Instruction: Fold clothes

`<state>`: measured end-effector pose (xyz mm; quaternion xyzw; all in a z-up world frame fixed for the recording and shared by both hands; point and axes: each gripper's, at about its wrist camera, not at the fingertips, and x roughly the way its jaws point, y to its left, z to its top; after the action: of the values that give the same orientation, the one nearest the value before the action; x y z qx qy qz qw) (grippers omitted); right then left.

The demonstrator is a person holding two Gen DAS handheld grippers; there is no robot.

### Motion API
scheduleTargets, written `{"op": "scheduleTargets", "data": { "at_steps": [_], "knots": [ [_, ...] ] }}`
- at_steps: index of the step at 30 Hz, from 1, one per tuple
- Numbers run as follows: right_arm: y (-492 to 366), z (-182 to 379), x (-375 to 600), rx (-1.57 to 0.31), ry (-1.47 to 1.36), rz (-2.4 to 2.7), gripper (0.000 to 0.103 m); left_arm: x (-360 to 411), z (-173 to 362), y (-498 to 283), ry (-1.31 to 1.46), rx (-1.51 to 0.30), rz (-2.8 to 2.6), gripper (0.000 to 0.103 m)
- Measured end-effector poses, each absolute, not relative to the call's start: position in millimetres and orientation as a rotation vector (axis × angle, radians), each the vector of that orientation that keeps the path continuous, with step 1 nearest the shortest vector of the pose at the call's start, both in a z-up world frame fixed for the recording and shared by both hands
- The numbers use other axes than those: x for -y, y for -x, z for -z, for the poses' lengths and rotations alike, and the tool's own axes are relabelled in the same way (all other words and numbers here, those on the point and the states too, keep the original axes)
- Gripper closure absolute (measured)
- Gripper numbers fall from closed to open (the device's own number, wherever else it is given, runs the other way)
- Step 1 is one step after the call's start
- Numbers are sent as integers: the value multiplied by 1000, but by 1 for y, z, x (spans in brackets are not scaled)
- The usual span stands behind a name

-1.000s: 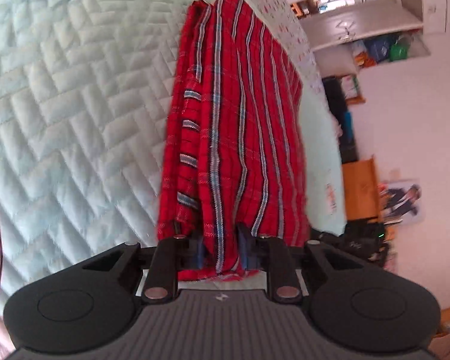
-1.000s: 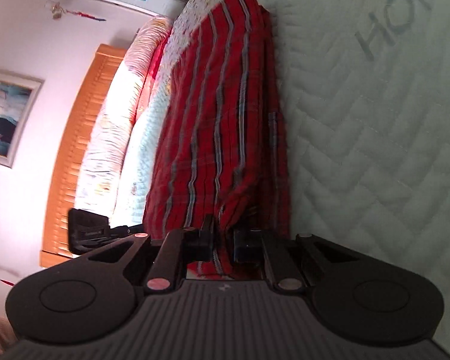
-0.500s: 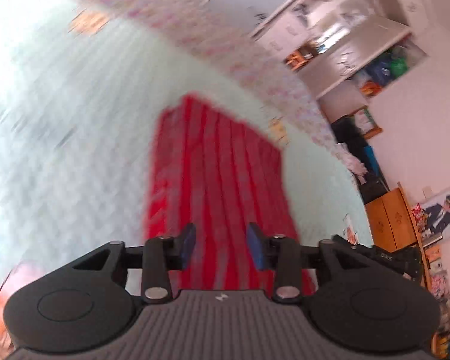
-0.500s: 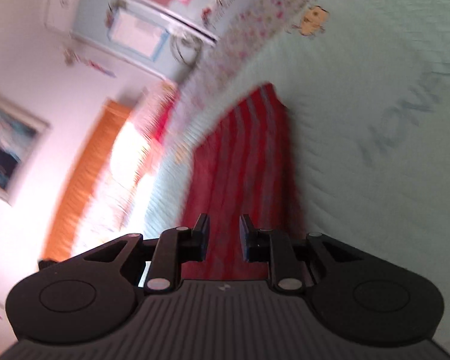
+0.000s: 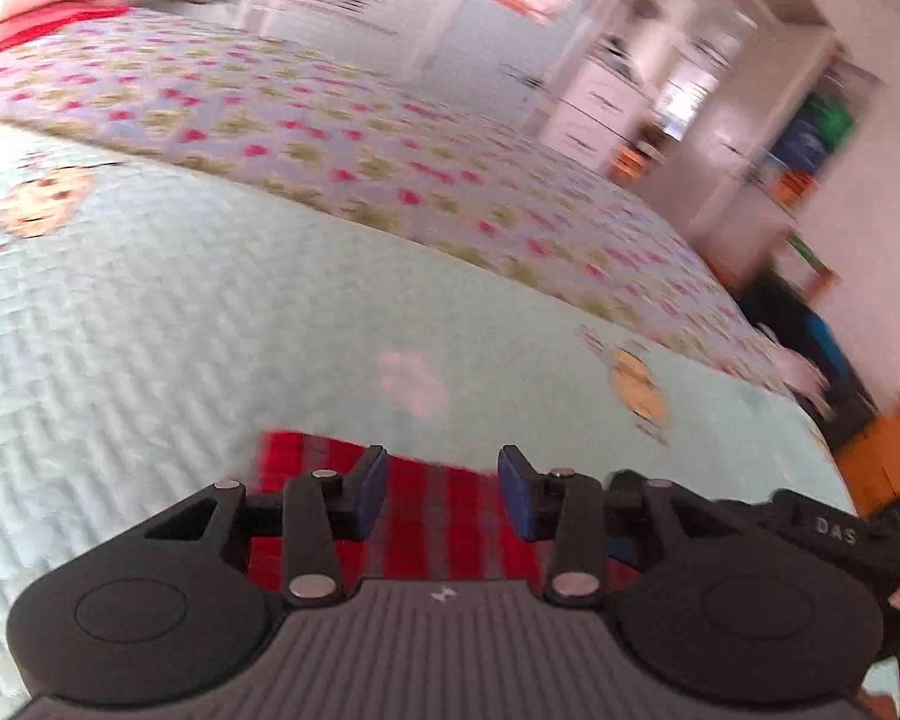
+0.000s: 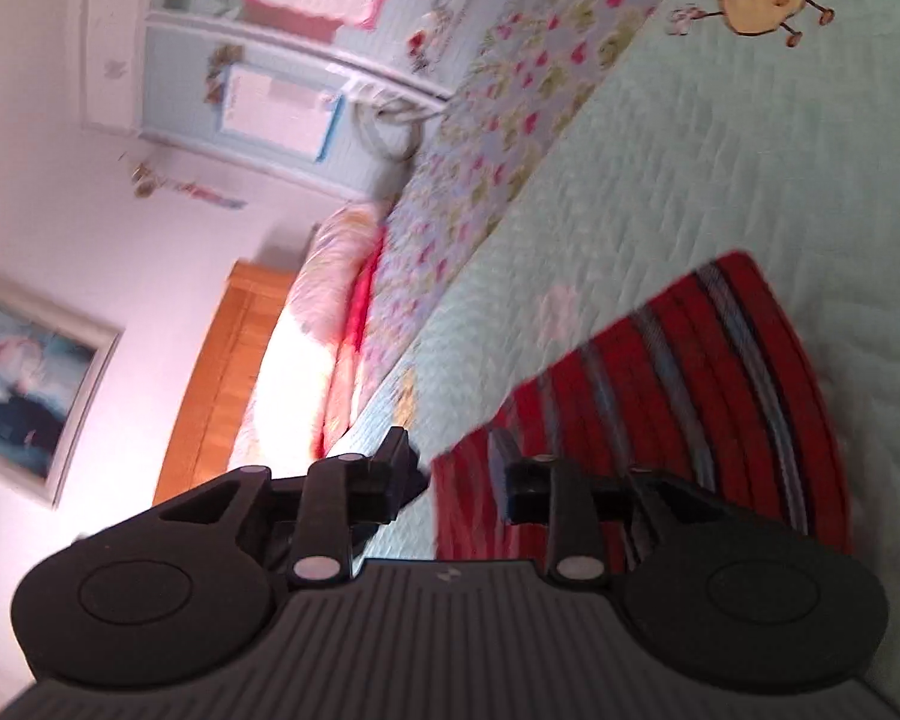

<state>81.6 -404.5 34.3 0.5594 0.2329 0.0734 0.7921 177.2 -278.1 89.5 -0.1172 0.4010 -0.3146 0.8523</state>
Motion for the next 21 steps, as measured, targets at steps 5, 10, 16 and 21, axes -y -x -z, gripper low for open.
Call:
{"op": "scheduleTargets", "data": {
  "at_steps": [5,10,16,21],
  "knots": [
    [-84,-28,401,-442,-1235,-209,71,235,-90,-179,355,-807,596,46],
    [-82,-20,402,-418,-1235,-200,69,238,-65,-194,356,-910,602,47],
    [-86,-19,408,-433,-1168,-202,69,249,-64,-188,227,-851,606,99],
    [-99,-24,404,-451,-1122,-251,69,240,-59,-184,182,-854,579,99]
  ]
}}
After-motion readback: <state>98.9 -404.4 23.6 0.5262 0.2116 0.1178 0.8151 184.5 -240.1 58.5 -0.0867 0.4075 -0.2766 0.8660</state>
